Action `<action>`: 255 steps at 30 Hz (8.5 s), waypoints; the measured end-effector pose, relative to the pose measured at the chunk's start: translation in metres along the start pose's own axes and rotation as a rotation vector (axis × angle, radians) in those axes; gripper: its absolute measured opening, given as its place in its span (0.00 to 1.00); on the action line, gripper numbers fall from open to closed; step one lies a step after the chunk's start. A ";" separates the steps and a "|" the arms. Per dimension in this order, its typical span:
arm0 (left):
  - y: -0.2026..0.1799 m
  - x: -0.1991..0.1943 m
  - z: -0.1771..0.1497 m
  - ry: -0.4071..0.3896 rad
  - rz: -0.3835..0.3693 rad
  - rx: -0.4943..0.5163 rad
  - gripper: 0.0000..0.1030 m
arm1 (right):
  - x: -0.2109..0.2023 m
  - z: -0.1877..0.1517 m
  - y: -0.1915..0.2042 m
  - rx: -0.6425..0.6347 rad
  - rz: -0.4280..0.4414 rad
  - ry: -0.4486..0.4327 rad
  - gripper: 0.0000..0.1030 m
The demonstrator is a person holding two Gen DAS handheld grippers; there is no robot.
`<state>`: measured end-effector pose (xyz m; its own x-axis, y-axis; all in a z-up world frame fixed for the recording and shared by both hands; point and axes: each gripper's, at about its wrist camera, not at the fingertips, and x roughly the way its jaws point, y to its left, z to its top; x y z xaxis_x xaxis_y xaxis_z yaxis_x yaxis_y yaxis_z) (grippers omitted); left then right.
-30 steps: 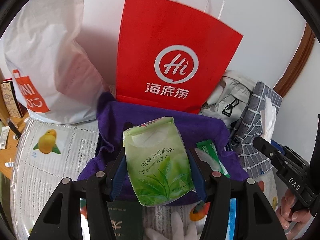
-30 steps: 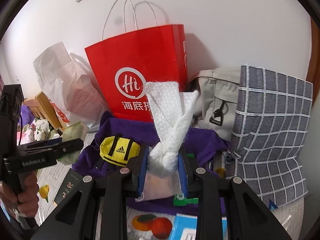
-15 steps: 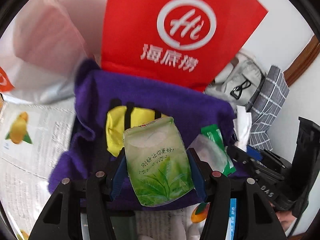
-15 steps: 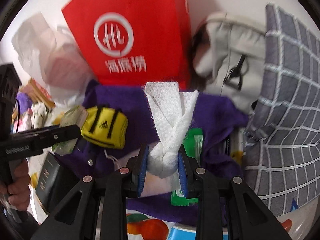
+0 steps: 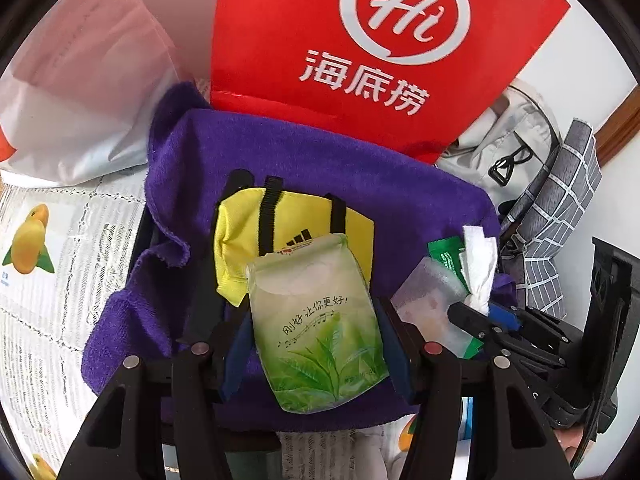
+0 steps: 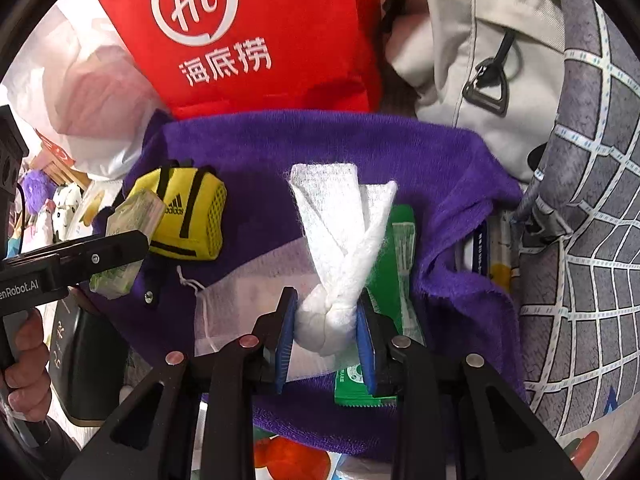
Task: Organize soft objects
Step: 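Lower the green packet with the left tool while the right lowers the paper towel onto the towel, then open the left tool to drop the green packet while the right releases the paper towel, then grasp the white glove with the left tool while the right grasps the white sponge, then carry the white glove with the left tool and the sponge with the right onto the purple towel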
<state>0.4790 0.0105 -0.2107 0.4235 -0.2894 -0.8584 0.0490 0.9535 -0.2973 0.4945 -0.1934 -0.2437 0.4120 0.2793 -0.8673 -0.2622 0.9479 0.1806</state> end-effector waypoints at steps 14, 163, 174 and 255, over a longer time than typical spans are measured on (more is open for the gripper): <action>-0.008 0.001 0.001 0.011 -0.005 -0.044 0.67 | -0.025 0.000 0.012 -0.035 -0.001 -0.069 0.63; -0.003 -0.183 -0.263 -0.150 0.025 0.042 0.20 | -0.214 -0.304 0.028 0.116 -0.095 -0.289 0.32; -0.014 -0.221 -0.230 -0.238 0.031 0.055 0.20 | -0.231 -0.263 0.030 0.087 -0.050 -0.316 0.33; -0.021 -0.200 -0.054 -0.354 0.100 0.069 0.20 | -0.222 -0.066 0.039 -0.013 -0.102 -0.441 0.33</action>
<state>0.3447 0.0443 -0.0556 0.7156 -0.1589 -0.6802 0.0474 0.9826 -0.1796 0.3354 -0.2285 -0.0746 0.7680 0.2253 -0.5995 -0.2108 0.9728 0.0956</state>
